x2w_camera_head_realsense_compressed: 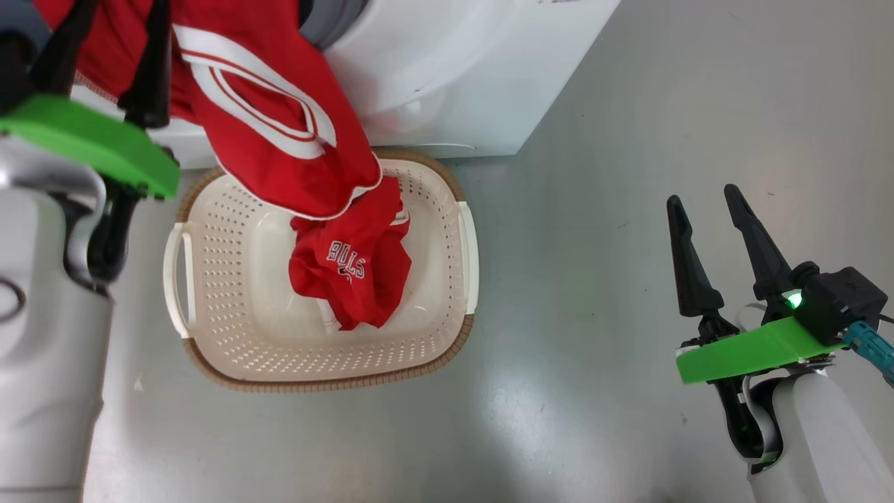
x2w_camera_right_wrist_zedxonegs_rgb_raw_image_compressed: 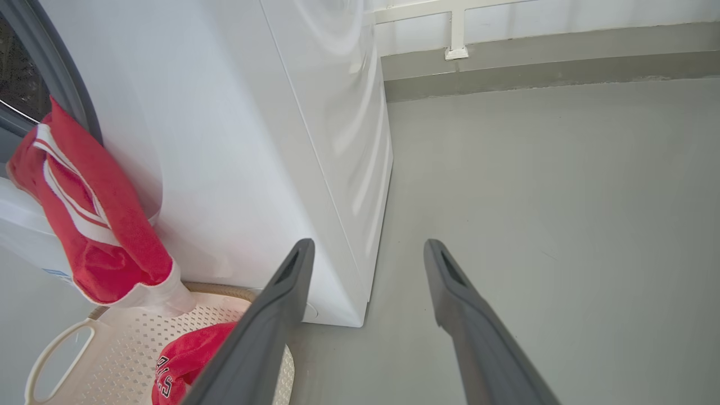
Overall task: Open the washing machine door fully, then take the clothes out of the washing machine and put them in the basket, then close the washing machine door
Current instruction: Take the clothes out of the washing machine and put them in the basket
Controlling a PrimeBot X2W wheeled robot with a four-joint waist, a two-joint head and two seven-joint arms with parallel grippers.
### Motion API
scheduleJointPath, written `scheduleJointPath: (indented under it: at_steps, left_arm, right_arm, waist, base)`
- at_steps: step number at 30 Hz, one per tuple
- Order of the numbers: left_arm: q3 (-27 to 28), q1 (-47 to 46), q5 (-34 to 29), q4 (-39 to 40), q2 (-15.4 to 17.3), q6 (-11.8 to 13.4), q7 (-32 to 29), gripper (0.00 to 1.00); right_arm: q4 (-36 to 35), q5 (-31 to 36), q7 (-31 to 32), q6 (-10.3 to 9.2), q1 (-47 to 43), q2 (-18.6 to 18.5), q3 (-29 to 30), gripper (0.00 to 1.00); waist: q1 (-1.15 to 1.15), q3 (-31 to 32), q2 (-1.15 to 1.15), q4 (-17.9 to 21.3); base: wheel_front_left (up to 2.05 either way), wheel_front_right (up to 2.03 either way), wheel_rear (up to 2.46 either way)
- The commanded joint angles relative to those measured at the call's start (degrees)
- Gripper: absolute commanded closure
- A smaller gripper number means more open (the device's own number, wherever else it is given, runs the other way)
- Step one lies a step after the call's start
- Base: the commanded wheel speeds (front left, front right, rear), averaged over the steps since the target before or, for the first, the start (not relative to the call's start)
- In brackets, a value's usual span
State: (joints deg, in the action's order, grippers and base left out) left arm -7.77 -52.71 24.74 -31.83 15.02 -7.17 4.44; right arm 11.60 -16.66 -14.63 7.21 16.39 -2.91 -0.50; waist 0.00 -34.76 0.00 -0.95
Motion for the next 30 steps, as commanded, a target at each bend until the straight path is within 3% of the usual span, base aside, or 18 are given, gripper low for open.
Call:
scheduleJointPath:
  at_steps: [1,5,19,30]
  left_arm:
    - [0.6,-2.6,1.0,-0.8,2.9,-0.3,-1.8,0.0]
    - [-2.2,-8.8,2.1,-7.8,3.6,-0.3,-6.0,0.0]
    - [-5.1,-19.9,2.2,-26.1,3.0,-0.3,-5.6,0.0]
    - [-8.0,-23.8,2.6,-35.1,3.3,-0.3,-4.1,0.0]
  right_arm:
    - [-1.3,-0.2,-0.4,0.28,-1.0,0.0,-1.4,0.0]
    - [-1.4,-0.6,-0.4,0.28,-0.6,0.0,-1.8,0.0]
    - [-1.2,-1.6,-0.4,0.28,-0.2,0.0,-3.1,0.0]
    - [-1.5,-2.2,-0.4,0.28,-0.1,0.0,-3.8,0.0]
  waist:
    - [0.0,-0.3,0.0,0.3]
    - [0.0,-1.0,0.0,0.9]
    - [0.0,-1.9,0.0,2.7]
    - [0.0,-2.4,0.0,3.9]
  base:
    - [0.0,0.0,0.0]
    - [0.0,0.0,0.0]
    - [0.0,0.0,0.0]
    - [0.0,0.0,0.0]
